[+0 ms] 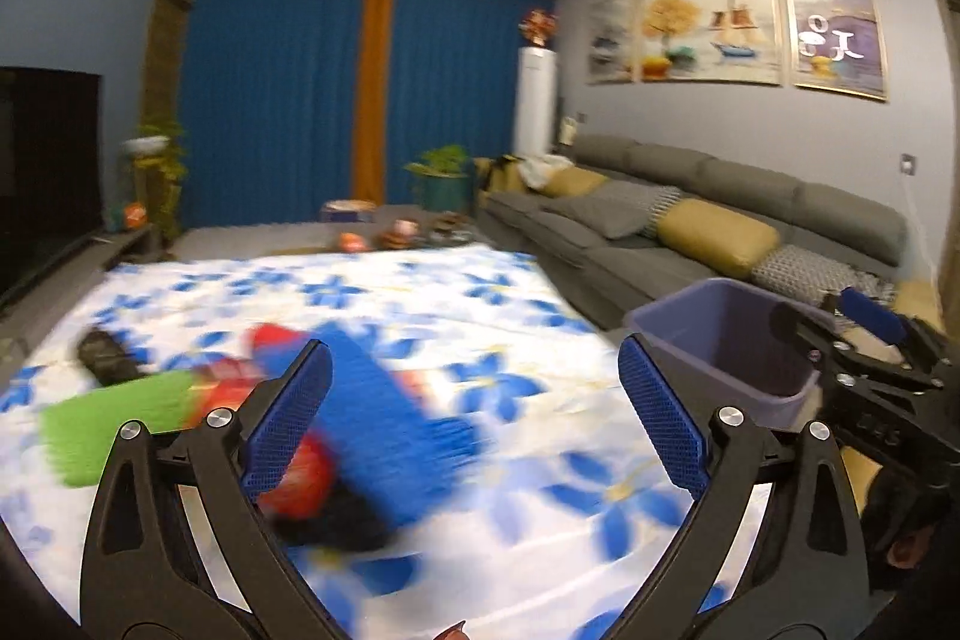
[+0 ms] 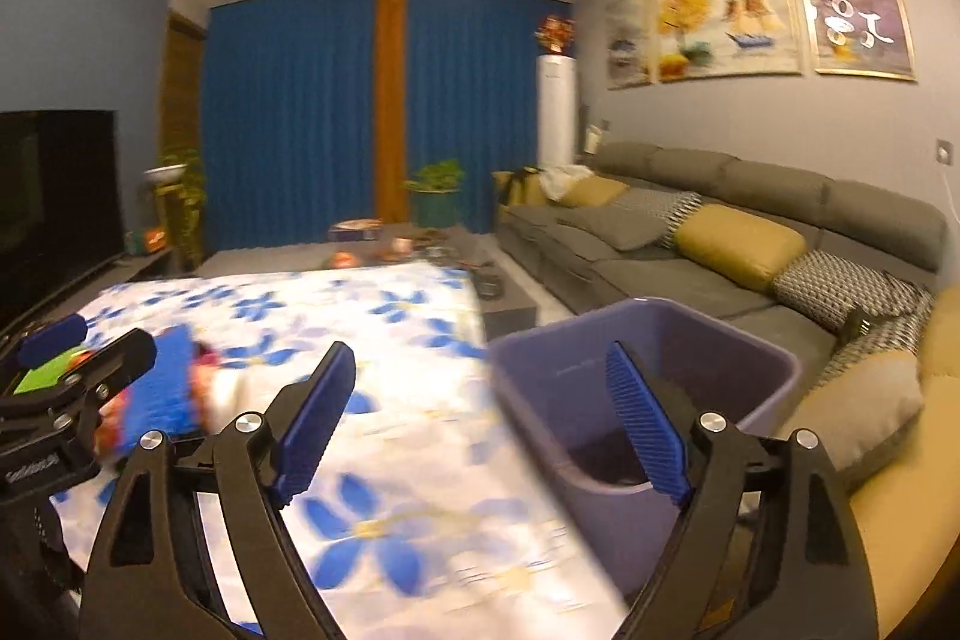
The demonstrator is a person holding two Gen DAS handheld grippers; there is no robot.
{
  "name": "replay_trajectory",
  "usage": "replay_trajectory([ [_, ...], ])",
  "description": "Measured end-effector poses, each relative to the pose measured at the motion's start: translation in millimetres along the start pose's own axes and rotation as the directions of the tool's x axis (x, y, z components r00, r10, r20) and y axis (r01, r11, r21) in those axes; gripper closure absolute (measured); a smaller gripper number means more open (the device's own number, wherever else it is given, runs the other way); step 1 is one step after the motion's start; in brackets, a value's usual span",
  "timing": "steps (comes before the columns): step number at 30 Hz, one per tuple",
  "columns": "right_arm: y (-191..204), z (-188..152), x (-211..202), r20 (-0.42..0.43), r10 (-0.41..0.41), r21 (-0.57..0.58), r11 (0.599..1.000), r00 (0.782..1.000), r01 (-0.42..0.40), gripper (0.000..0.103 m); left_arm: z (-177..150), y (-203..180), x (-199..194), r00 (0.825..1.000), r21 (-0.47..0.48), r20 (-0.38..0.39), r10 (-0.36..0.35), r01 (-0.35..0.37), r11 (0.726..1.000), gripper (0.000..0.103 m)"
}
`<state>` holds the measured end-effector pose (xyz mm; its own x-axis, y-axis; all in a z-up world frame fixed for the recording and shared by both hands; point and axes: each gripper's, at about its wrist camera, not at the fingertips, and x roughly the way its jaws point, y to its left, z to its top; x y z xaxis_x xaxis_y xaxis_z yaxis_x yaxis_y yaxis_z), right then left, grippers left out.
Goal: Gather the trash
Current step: 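Move both tools back to the table and approach the foam nets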
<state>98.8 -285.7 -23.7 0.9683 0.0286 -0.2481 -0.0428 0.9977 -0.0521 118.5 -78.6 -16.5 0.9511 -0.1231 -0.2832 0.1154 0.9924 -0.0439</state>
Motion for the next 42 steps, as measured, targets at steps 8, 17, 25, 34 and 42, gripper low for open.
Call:
replay_trajectory([
  [8,79.8,-16.6,-13.0,-0.020,0.134,-0.032,0.990,0.991,-0.135,0.019,-21.7,91.8,-54.7,0.972,-0.026,0.016,0.234,-0.233,0.972,0.009],
  [17,135.2,-27.4,-7.1,-0.054,0.185,-0.049,0.981,0.981,-0.188,0.019,-32.5,175.4,-80.5,0.963,-0.172,-0.055,0.266,-0.271,0.947,0.009],
  [25,145.0,-31.6,-0.7,-0.068,0.174,-0.069,0.982,0.982,-0.179,0.019,-37.2,201.7,-55.7,0.984,-0.282,-0.115,0.134,-0.162,0.946,0.014],
  [34,141.6,-36.0,22.3,-0.110,0.156,-0.047,0.986,0.982,-0.162,0.019,-47.2,209.5,-22.5,0.984,-0.367,-0.179,-0.020,-0.048,0.929,0.058],
  [42,141.4,-40.3,43.8,-0.164,0.179,-0.012,0.983,0.970,-0.183,0.019,-44.7,201.9,-28.7,0.988,-0.352,-0.147,-0.052,-0.003,0.936,0.094],
])
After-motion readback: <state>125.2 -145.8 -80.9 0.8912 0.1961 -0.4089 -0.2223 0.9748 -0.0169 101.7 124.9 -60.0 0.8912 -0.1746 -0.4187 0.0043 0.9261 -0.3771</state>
